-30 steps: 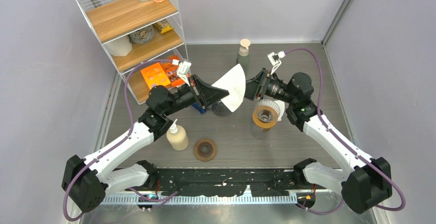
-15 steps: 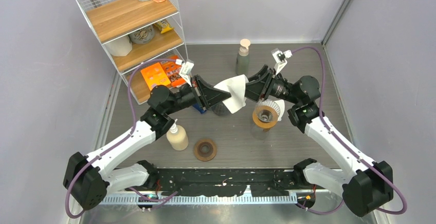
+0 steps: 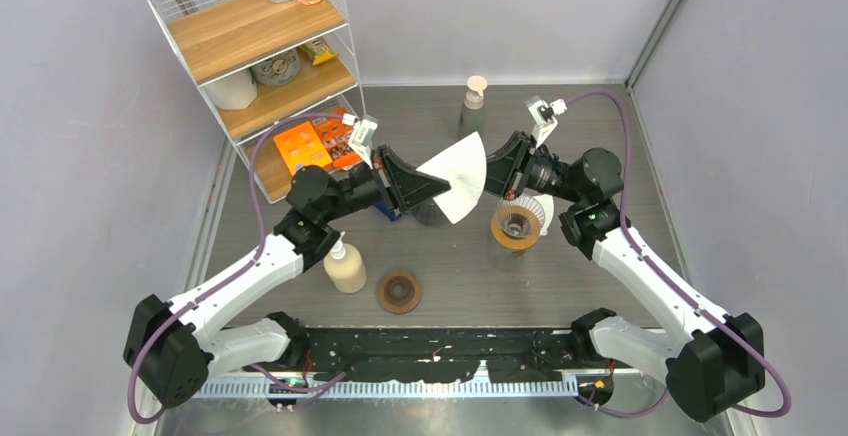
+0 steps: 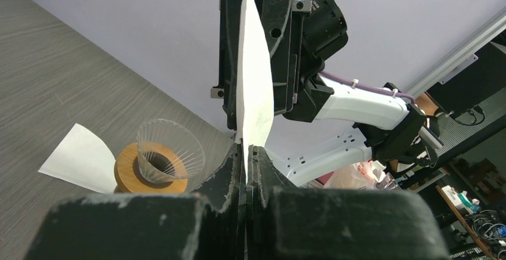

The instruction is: Place the coffee filter in the dripper

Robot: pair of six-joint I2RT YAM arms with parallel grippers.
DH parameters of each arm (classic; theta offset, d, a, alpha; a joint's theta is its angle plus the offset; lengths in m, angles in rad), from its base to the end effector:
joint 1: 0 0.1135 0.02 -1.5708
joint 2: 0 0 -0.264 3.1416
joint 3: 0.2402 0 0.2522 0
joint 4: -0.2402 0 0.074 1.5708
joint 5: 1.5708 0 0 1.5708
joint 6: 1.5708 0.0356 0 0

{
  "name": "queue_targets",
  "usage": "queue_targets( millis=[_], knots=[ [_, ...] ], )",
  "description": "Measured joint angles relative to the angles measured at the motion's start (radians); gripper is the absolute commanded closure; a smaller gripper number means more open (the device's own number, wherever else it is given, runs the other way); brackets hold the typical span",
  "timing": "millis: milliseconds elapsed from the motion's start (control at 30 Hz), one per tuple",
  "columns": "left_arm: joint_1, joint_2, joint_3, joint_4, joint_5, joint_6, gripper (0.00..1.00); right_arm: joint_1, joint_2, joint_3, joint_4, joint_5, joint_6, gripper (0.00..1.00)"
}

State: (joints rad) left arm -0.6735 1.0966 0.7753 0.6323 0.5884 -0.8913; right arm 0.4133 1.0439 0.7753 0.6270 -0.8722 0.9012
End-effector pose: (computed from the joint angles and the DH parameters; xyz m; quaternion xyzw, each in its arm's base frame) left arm 0.1827 -0.1710 0.3596 0.1717 0.5859 -0.6664 0.4281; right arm 0.1998 0.1174 0.3685 -0.2121 0.5850 0.6456 0.4427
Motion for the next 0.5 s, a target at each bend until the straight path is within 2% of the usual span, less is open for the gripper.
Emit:
queue_targets(
  millis=[133, 300, 400, 500],
  knots=[
    [0.000, 0.008, 0.008, -0.001, 0.000, 0.000, 0.97, 0.000, -0.004, 0.000, -0.004, -0.003, 0.003, 0.95],
    [0.000, 0.010, 0.010, -0.024, -0.007, 0.009, 0.74, 0.000, -0.029, 0.001, -0.078, 0.011, -0.032, 0.95],
    [0.000, 0.006, 0.011, -0.054, -0.028, 0.030, 0.50, 0.000, -0.051, 0.006, -0.149, 0.028, -0.068, 0.95],
    [0.000, -0.014, 0.011, -0.109, -0.064, 0.071, 0.17, 0.000, -0.068, 0.050, -0.294, 0.079, -0.139, 0.95]
  ],
)
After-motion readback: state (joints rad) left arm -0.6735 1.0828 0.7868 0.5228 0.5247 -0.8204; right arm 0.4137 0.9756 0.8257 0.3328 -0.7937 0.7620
